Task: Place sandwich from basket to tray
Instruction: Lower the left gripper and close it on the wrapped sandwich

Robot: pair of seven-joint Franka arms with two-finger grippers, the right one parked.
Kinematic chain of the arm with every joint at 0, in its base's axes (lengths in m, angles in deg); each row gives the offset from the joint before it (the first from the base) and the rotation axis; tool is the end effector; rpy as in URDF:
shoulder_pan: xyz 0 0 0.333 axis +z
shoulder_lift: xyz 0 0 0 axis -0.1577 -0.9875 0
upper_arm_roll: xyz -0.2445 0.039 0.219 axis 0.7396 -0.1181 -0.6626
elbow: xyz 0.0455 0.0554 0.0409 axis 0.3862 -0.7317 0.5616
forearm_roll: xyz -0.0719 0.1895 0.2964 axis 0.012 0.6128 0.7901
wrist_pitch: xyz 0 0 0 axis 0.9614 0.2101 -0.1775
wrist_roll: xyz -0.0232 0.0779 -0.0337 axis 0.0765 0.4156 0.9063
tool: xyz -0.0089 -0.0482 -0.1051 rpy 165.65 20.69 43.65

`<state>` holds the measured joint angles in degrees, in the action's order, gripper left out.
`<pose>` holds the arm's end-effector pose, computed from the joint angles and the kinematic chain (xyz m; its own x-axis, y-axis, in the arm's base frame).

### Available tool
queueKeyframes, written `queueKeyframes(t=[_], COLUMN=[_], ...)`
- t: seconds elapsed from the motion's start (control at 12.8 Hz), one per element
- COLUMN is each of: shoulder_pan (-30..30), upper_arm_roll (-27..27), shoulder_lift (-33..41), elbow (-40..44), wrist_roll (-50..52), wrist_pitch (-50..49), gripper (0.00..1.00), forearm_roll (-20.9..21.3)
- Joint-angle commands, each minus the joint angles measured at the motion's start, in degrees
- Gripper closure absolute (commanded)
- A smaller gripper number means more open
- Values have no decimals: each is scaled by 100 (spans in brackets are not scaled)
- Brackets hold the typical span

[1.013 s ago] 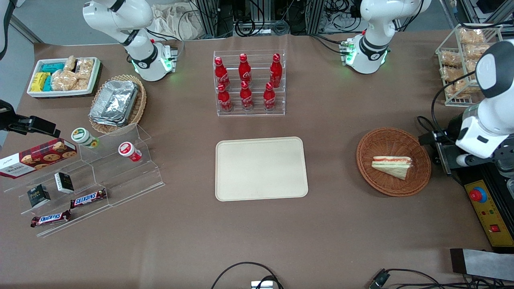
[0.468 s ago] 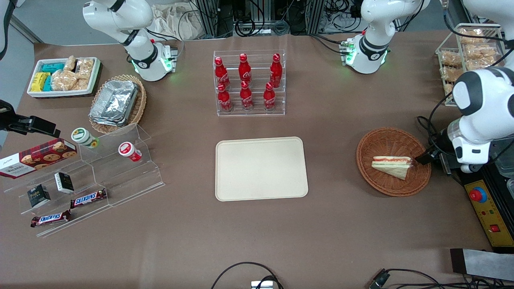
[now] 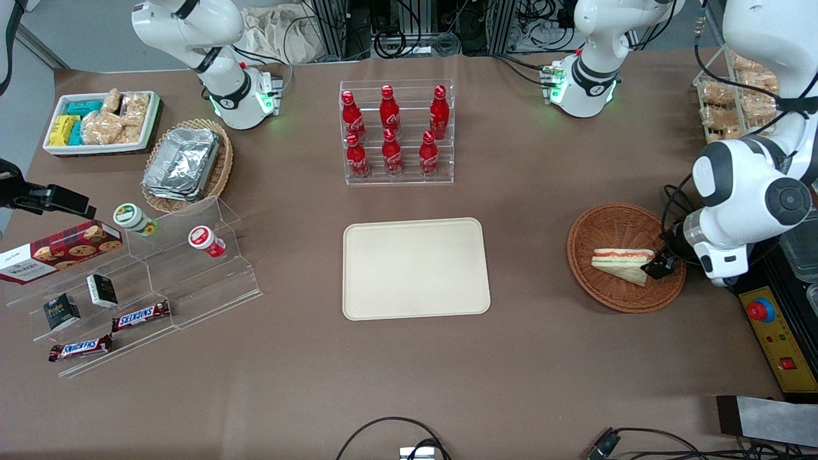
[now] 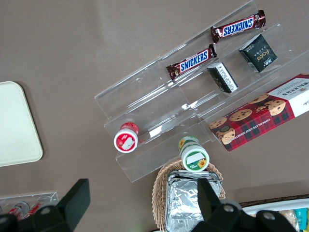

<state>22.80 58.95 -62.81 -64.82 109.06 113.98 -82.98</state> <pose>0.5482 0.0351 0.3322 0.5791 0.8102 -0.0904 0.8103 -0.5843 -0.0458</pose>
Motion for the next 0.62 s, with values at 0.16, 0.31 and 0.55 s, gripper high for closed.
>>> queueKeyframes(t=[0.16, 0.31, 0.55], shoulder_pan=[-28, -28, -28], upper_arm_roll=[-9, -9, -18], shoulder_lift=[-177, -247, -353], elbow=[-5, -5, -5], wrist_roll=[241, 250, 250], wrist_pitch=[217, 244, 253], gripper=[0, 0, 0], forearm_roll=[-16, 19, 28])
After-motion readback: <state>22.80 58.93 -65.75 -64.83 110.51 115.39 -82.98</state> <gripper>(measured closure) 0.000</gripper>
